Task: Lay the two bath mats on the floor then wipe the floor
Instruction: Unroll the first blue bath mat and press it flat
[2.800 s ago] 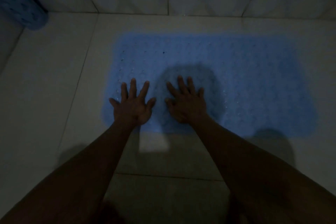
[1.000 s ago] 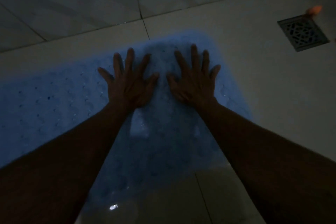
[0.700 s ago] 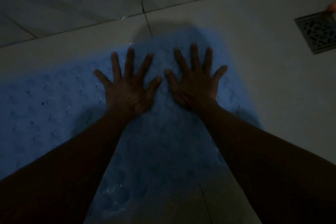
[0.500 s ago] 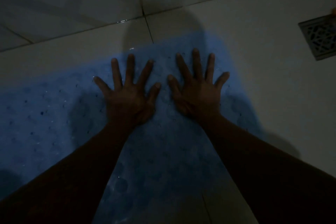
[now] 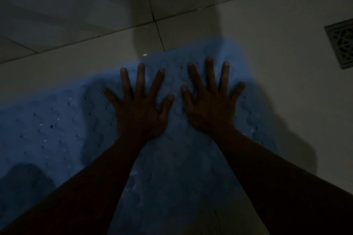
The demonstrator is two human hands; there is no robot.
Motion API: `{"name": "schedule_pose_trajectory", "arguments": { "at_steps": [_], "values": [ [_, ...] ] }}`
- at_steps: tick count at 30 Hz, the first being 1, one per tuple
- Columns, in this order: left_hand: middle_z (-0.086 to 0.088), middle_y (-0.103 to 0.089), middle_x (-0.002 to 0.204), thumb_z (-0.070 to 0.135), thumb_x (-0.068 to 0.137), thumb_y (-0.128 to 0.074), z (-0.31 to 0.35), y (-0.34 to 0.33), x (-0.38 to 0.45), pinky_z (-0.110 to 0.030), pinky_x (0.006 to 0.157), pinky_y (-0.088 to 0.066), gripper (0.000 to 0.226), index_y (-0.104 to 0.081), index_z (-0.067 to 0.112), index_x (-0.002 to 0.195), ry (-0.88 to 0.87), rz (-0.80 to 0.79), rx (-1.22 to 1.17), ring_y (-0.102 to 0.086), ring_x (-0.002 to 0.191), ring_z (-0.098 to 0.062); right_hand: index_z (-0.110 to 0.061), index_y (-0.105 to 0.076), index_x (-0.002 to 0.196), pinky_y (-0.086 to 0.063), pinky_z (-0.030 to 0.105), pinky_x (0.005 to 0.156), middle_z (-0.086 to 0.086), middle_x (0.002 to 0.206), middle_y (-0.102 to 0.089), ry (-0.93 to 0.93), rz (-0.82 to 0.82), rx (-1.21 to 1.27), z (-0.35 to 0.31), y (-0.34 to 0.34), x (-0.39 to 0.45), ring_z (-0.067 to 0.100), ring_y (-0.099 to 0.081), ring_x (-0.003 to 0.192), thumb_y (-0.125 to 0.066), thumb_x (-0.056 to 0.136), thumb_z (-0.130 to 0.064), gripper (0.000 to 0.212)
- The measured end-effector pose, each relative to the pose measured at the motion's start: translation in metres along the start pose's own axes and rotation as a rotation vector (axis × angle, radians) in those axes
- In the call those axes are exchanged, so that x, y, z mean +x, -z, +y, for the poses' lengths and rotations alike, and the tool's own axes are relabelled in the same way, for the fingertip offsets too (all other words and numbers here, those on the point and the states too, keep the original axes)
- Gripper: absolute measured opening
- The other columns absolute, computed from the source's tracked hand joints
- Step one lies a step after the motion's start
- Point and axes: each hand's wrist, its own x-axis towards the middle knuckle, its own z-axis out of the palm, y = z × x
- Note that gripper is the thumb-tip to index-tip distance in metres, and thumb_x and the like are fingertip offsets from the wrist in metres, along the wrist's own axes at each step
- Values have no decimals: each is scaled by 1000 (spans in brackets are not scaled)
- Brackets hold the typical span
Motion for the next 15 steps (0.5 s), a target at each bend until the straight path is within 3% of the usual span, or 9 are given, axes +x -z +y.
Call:
{"name": "schedule_pose_trajectory", "arguments": {
  "at_steps": [7, 10, 13, 15],
  "values": [
    [0, -7, 167, 72, 95, -19, 0, 0, -4, -76, 108, -5, 67, -10, 44, 155, -22, 26, 41, 0, 152, -36, -48, 2, 151, 9, 73, 107, -4, 164, 8, 0, -87, 15, -3, 5, 2, 32, 14, 149, -16, 96, -65, 61],
    [5, 8, 166, 75, 92, -12, -2, 2, -1, -76, 108, 4, 67, 4, 50, 153, 14, -82, -5, 14, 151, -33, -51, 12, 148, 12, 71, 108, -9, 162, 19, -42, -185, 19, -8, 10, 4, 31, 26, 146, -9, 96, -65, 58],
    [9, 16, 165, 75, 91, -12, -4, 22, 5, -76, 108, 9, 67, 12, 54, 149, 3, -200, -65, 21, 150, -31, -47, 9, 151, 4, 72, 110, -6, 162, 18, -90, -263, 51, -26, 35, 1, 33, 23, 146, -15, 99, -57, 58],
    [7, 13, 165, 70, 94, -20, -11, 38, 3, -73, 111, 5, 66, 5, 50, 152, -45, -279, -106, 16, 151, -29, -40, 1, 153, -7, 72, 110, -1, 163, 13, -109, -280, 78, -40, 49, -5, 35, 15, 148, -29, 98, -50, 63]
  ]
}}
